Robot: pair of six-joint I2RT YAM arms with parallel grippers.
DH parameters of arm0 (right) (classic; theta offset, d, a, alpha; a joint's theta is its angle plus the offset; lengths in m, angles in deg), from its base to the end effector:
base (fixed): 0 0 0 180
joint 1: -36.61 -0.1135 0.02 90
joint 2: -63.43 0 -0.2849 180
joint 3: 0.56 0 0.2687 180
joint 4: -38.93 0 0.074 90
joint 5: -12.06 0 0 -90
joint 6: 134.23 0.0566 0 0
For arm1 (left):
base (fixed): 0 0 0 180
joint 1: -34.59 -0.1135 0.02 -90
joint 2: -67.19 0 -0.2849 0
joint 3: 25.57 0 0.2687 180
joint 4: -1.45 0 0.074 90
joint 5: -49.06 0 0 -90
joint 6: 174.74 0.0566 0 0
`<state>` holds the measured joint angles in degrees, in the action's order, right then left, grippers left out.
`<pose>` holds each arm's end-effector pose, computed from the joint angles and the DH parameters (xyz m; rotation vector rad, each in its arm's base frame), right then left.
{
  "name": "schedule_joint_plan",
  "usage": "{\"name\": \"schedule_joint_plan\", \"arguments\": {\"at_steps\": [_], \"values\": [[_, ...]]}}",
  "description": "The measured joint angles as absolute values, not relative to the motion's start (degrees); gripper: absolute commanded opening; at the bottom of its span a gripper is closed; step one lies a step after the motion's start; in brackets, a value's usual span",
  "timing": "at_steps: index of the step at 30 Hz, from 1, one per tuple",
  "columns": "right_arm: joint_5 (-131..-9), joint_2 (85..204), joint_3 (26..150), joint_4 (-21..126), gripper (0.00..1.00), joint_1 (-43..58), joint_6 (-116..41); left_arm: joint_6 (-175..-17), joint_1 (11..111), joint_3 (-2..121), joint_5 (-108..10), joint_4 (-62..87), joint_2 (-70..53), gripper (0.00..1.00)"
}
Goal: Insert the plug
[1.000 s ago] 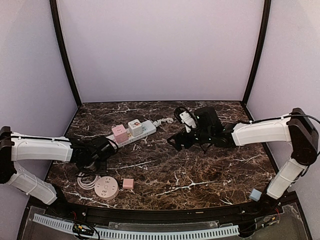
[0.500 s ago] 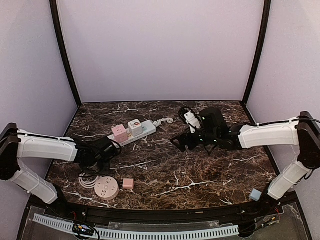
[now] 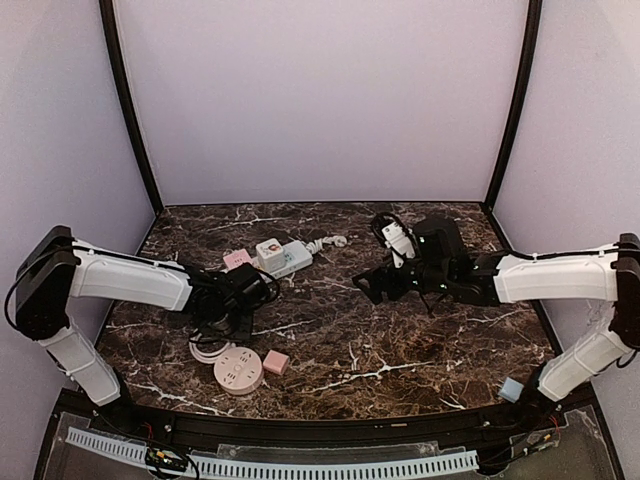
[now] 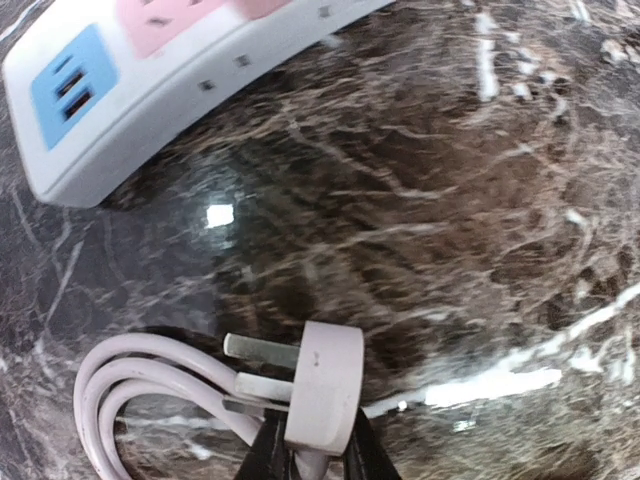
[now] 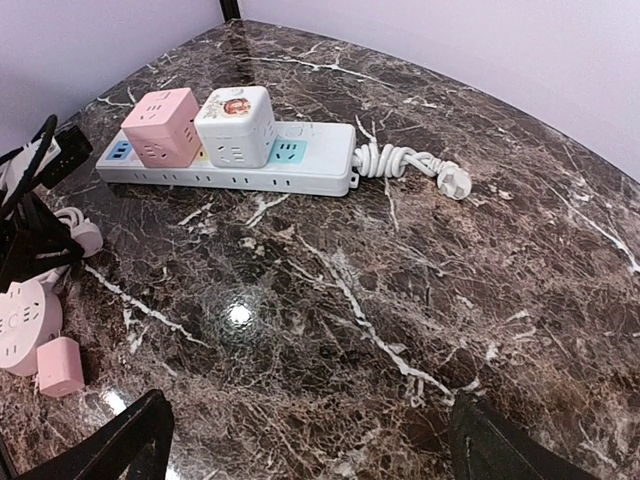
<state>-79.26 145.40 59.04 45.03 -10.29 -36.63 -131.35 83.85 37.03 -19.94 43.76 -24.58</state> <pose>0.2356 0.2499 0.2311 -0.6978 1.9973 0.5550 0.2136 -0.2169 0.1470 -0.0188 2.6578 0.0083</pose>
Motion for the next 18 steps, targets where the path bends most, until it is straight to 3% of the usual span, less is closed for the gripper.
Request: {"name": "schedule_joint_plan", "arguments": {"at_steps": [18], "values": [[-87.61,138.45,54.95,46.47,0.96,-9.98,-35.54,-132.53,90.32,55.52,-22.89,33.16,-42.13,0.15]]}}
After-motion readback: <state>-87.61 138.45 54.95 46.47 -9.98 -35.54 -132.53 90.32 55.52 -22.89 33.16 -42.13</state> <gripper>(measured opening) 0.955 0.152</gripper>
